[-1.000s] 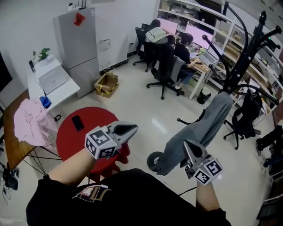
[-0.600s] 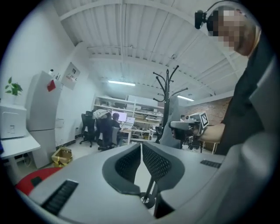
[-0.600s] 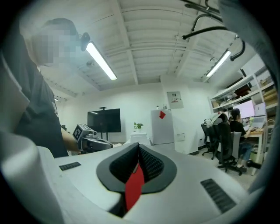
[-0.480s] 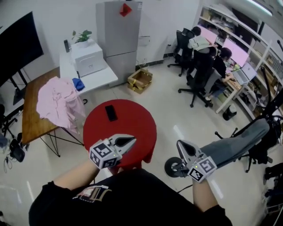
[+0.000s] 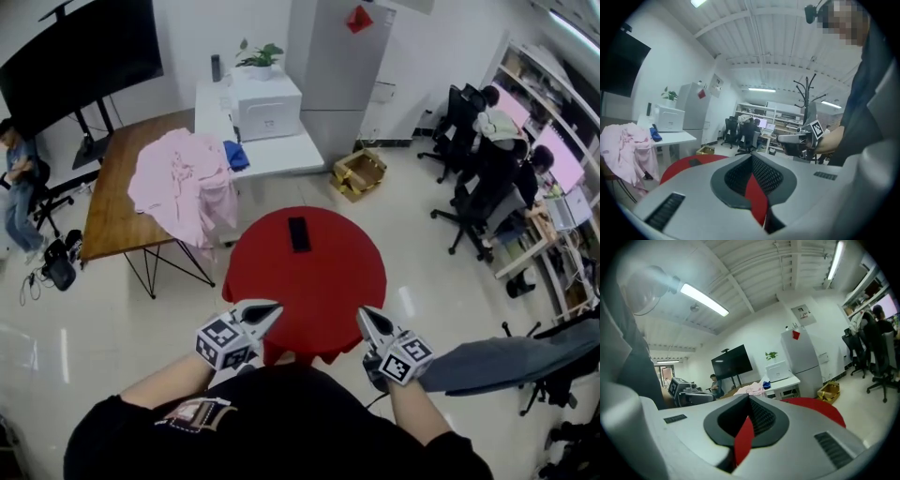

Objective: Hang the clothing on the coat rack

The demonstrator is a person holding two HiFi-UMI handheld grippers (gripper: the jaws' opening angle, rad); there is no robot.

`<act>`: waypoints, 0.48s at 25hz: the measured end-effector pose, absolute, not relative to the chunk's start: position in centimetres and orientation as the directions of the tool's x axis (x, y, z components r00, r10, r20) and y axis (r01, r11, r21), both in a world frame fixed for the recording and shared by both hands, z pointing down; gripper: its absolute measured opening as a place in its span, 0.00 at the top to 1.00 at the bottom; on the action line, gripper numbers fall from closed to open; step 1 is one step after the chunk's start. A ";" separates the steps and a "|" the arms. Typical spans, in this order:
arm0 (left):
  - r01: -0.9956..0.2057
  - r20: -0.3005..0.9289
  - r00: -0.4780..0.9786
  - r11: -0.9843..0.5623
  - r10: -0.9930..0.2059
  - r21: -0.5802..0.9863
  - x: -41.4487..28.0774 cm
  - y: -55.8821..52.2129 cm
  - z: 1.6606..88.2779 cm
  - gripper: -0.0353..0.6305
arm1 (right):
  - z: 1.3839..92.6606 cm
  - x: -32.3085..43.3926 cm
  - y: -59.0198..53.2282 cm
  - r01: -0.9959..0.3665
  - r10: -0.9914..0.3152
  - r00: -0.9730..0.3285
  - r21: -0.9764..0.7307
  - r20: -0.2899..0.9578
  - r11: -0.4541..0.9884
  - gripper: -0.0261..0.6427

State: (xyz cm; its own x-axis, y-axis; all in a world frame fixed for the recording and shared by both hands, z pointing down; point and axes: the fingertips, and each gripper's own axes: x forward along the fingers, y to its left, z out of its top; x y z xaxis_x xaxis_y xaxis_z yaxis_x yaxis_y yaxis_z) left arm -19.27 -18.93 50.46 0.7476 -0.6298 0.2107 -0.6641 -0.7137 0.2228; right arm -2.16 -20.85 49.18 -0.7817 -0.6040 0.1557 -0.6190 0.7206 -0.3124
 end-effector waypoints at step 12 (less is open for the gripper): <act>-0.722 0.209 0.691 -0.644 -0.692 0.252 -22.9 -17.5 52.0 0.94 | 51.7 -7.2 -20.3 -0.536 -0.482 -0.844 -0.315 0.236 0.783 0.98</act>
